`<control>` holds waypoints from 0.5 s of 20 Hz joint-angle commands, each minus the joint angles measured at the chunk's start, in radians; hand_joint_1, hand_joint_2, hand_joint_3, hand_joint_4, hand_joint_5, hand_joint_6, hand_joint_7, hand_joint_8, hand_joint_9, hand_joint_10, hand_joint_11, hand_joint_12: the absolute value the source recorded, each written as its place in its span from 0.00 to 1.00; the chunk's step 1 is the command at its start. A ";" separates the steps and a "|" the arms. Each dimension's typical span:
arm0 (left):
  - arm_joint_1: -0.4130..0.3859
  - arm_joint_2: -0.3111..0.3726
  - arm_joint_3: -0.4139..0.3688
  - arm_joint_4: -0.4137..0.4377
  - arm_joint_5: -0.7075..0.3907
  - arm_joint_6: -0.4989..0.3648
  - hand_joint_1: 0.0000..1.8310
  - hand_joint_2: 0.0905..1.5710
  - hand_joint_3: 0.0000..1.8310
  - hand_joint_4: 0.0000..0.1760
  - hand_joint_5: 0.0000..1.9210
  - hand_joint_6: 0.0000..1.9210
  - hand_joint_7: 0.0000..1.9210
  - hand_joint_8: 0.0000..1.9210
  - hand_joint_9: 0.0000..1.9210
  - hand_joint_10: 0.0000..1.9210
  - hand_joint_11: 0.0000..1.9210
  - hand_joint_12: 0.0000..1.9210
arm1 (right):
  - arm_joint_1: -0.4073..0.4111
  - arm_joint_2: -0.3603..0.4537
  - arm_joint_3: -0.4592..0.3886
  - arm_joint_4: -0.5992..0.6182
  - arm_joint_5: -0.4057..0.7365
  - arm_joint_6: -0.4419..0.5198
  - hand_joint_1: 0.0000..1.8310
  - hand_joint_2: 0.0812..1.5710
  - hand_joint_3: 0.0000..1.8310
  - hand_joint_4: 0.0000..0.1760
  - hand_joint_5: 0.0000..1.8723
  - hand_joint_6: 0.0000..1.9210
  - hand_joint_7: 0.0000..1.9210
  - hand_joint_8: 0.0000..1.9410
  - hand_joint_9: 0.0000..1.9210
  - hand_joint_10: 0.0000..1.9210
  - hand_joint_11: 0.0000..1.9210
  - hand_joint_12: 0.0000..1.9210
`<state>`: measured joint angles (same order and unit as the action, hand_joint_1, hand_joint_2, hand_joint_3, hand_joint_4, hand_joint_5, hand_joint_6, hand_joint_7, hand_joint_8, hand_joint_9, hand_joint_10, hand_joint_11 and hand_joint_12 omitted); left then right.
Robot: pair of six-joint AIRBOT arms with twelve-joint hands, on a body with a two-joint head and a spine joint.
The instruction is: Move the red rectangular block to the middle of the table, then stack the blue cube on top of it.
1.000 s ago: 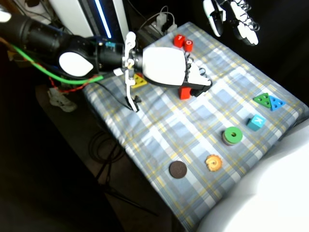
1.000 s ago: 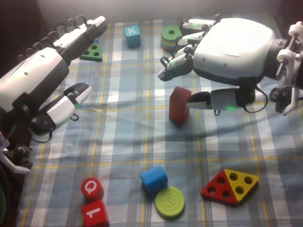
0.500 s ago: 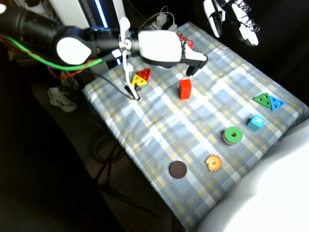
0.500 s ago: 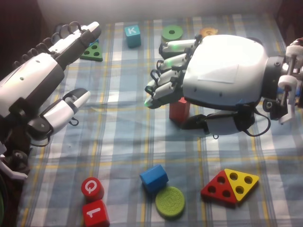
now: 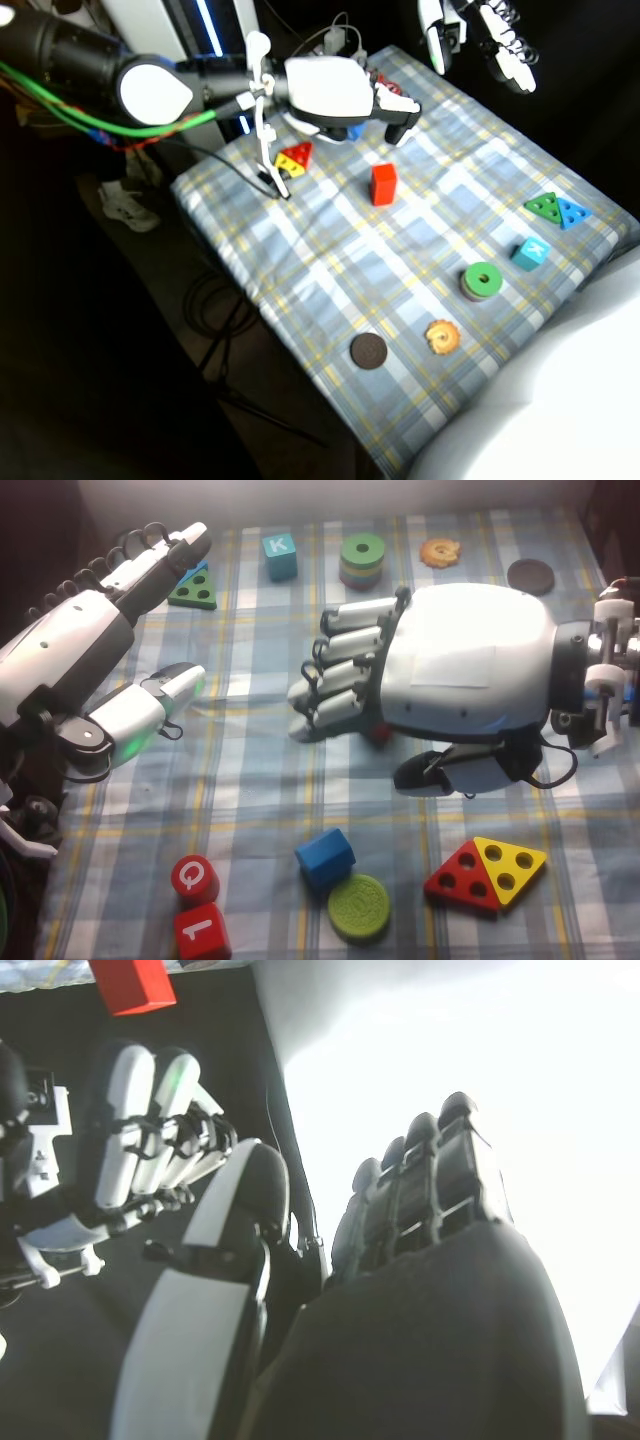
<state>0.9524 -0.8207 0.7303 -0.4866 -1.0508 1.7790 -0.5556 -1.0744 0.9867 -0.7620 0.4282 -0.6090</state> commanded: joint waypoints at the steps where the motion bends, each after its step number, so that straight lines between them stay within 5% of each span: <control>1: -0.005 0.002 0.003 0.033 -0.125 -0.002 0.53 0.92 0.00 0.00 0.01 0.00 0.00 0.00 0.00 0.00 0.00 0.00 | 0.015 -0.011 -0.002 0.010 0.094 0.008 0.56 0.70 0.00 0.00 0.33 0.00 0.30 0.19 0.19 0.63 0.08 0.89; 6: -0.005 0.007 0.007 0.034 -0.115 -0.002 0.53 0.93 0.00 0.00 0.01 0.00 0.00 0.00 0.00 0.00 0.00 0.00 | 0.014 -0.060 0.024 -0.103 0.073 0.114 0.55 0.66 0.00 0.00 0.32 0.00 0.28 0.18 0.18 0.62 0.10 0.89; 10: -0.007 0.010 0.012 0.035 -0.101 -0.002 0.52 0.92 0.00 0.00 0.01 0.00 0.00 0.00 0.00 0.00 0.00 0.00 | 0.014 -0.100 0.038 -0.160 0.041 0.134 0.52 0.64 0.00 0.00 0.30 0.00 0.30 0.11 0.22 0.53 0.06 0.86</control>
<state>0.9524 -0.8181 0.7357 -0.4862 -1.0431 1.7794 -0.5556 -1.1748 1.0260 -0.9470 0.3950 -0.4702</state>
